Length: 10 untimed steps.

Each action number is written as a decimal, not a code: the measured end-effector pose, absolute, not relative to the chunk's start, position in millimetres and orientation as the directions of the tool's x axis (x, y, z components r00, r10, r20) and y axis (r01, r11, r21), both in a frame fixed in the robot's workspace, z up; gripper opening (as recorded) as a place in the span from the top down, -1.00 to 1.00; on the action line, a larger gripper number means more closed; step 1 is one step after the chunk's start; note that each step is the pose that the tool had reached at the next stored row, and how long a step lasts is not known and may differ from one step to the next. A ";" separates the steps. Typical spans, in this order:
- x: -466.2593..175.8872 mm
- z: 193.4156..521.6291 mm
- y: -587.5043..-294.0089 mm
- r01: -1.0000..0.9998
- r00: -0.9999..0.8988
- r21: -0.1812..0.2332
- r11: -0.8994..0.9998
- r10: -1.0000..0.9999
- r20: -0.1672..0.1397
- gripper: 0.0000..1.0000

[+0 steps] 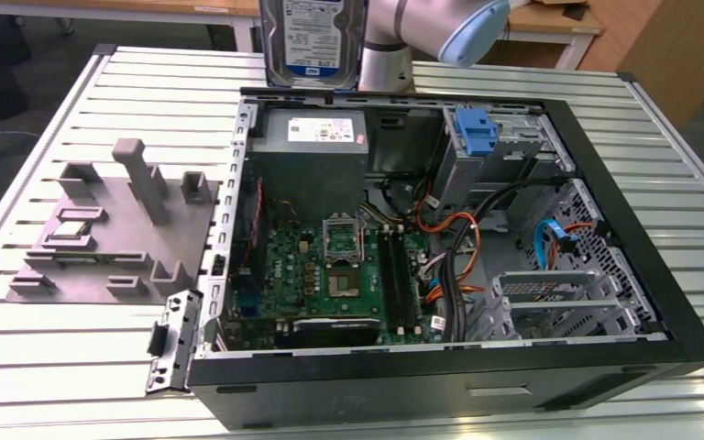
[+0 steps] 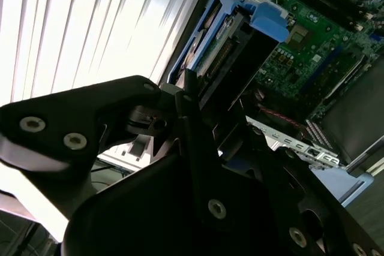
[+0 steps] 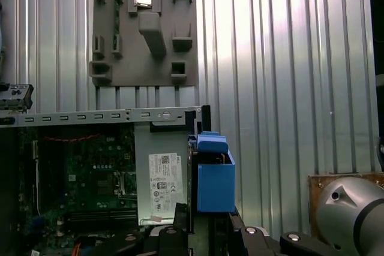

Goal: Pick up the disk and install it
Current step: 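Pick up the disk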

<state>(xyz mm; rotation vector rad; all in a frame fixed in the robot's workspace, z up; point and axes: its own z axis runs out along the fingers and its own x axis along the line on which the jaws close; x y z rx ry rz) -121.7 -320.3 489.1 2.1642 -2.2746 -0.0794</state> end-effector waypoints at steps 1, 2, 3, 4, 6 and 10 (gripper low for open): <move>-119.5 489.1 -320.1 -0.998 -0.050 0.037 0.049 -0.998 -0.034 0.30; -117.5 489.0 -319.9 -0.998 -0.050 0.037 0.049 -0.998 -0.034 0.30; -115.5 489.0 -319.7 -0.998 -0.050 0.037 0.049 -0.998 -0.034 0.30; -113.5 488.9 -319.5 -0.998 -0.050 0.037 0.049 -0.998 -0.034 0.30; -109.5 488.8 -319.1 -0.998 -0.050 0.037 0.049 -0.998 -0.034 0.30; -101.8 488.6 -318.5 -0.998 -0.050 0.037 0.049 -0.998 -0.034 0.30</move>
